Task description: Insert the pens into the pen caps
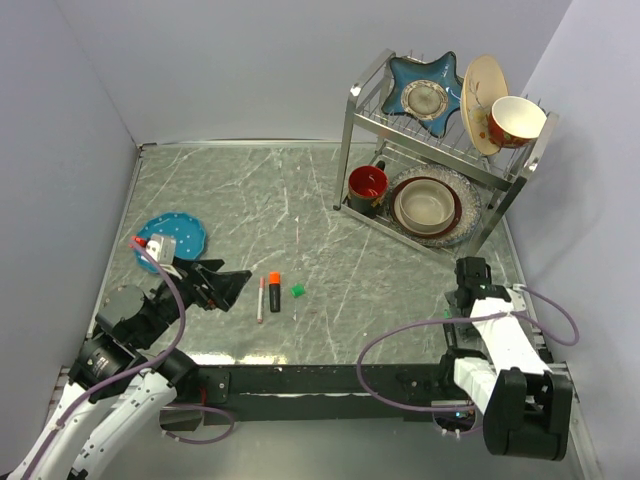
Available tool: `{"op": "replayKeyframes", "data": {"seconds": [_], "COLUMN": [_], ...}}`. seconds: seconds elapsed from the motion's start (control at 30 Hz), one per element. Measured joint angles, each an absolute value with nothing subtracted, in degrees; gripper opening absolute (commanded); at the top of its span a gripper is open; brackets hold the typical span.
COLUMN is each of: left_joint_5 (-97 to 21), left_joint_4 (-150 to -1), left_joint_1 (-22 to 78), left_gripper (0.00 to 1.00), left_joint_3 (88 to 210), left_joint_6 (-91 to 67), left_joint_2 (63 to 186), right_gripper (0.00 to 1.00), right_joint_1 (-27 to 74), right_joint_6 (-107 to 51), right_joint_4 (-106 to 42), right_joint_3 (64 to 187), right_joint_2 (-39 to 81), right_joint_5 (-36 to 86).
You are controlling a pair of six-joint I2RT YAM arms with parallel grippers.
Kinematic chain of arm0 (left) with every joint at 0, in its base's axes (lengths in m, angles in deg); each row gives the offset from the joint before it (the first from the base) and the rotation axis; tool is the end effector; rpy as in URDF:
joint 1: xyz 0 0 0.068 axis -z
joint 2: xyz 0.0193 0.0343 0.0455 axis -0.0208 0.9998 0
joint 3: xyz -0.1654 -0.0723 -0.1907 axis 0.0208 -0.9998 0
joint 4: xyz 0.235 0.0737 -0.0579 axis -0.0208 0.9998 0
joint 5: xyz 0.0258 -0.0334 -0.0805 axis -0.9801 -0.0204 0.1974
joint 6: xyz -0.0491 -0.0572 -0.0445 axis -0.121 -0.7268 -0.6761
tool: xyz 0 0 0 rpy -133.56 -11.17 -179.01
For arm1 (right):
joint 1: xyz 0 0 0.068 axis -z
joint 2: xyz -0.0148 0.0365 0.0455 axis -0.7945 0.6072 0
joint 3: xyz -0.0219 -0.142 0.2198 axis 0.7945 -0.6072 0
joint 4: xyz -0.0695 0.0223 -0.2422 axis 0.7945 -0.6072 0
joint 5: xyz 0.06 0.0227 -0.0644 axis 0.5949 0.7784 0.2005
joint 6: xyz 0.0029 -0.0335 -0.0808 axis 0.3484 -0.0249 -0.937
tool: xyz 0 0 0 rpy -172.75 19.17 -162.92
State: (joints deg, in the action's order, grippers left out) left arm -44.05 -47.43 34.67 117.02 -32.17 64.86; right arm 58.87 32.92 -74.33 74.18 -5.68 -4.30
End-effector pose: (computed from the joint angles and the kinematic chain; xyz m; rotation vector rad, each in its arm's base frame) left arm 0.0972 -0.0682 0.3300 0.0568 1.6790 -0.9080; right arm 0.1458 -0.0443 0.1131 1.6829 2.0992 -0.2265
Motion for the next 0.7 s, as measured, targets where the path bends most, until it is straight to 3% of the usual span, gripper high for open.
{"op": "replayKeyframes", "data": {"seconds": [0.7], "left_joint_5": [-44.2], "left_joint_4": [-47.43], "left_joint_1": [34.67], "left_gripper": [0.99], "left_joint_3": [117.02], "left_joint_6": [-32.17], "left_joint_2": [65.13], "right_gripper": [0.7], "right_joint_1": [58.76], "right_joint_6": [28.07], "right_joint_4": [-73.08], "right_joint_3": [72.78], "right_joint_2": [-10.96], "right_joint_5": [4.26]}}
